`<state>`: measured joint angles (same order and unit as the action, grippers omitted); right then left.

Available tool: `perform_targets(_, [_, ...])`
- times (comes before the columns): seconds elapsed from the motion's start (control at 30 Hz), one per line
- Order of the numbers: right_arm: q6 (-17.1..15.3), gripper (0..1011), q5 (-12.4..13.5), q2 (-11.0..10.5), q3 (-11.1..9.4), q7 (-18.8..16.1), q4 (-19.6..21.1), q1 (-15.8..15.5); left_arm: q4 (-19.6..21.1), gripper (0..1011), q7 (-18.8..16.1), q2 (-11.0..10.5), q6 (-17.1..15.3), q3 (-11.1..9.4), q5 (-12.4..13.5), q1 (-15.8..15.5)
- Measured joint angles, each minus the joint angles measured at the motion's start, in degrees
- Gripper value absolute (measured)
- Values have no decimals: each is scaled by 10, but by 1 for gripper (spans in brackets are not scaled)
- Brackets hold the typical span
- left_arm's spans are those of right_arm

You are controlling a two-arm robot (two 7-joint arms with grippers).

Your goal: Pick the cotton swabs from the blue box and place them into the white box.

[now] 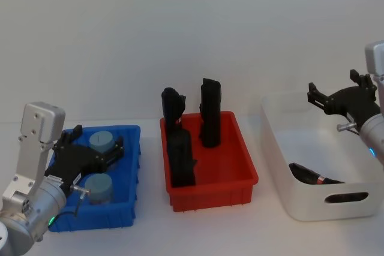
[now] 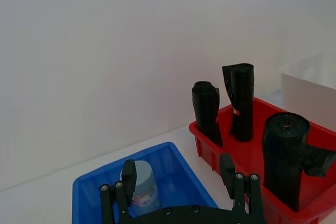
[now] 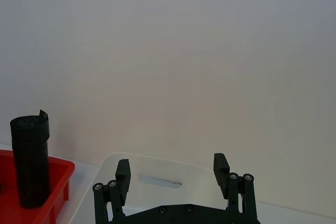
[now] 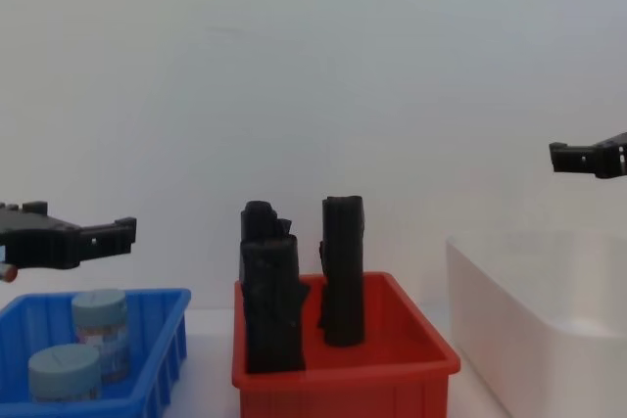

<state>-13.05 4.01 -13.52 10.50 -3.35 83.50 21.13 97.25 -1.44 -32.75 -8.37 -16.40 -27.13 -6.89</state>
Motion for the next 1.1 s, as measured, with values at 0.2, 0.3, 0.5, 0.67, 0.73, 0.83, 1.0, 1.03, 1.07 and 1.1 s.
perform_targets(0.2, [0, 1002, 0, 0, 0, 0, 0, 0, -5, 1004, 7, 6, -28, 1, -14, -5])
perform_targets(0.3, [0, 1002, 0, 0, 0, 0, 0, 0, -8, 1004, 9, 8, -38, 1, -19, -7])
perform_targets(0.5, [0, 1002, 0, 0, 0, 0, 0, 0, -16, 1004, 15, 13, -68, 1, -28, -12])
perform_targets(0.67, [0, 1001, 0, 0, 0, 0, 0, 0, -24, 1004, 19, 16, -91, 2, -30, -17])
perform_targets(0.73, [0, 1002, 0, 0, 0, 0, 0, 0, -28, 1004, 21, 17, -100, 2, -29, -19])
perform_targets(0.83, [0, 1002, 0, 0, 0, 0, 0, 0, -33, 1004, 23, 18, -109, 2, -27, -21])
perform_targets(1.0, [0, 1002, 0, 0, 0, 0, 0, 0, -40, 1004, 27, 19, -121, 2, -22, -24])
perform_targets(1.03, [0, 1002, 0, 0, 0, 0, 0, 0, -40, 1004, 27, 19, -123, 2, -21, -24])
perform_targets(1.07, [0, 1002, 0, 0, 0, 0, 0, 0, -41, 1004, 28, 20, -124, 2, -20, -24])
perform_targets(1.1, [0, 1002, 0, 0, 0, 0, 0, 0, -44, 1004, 29, 20, -128, 2, -18, -25])
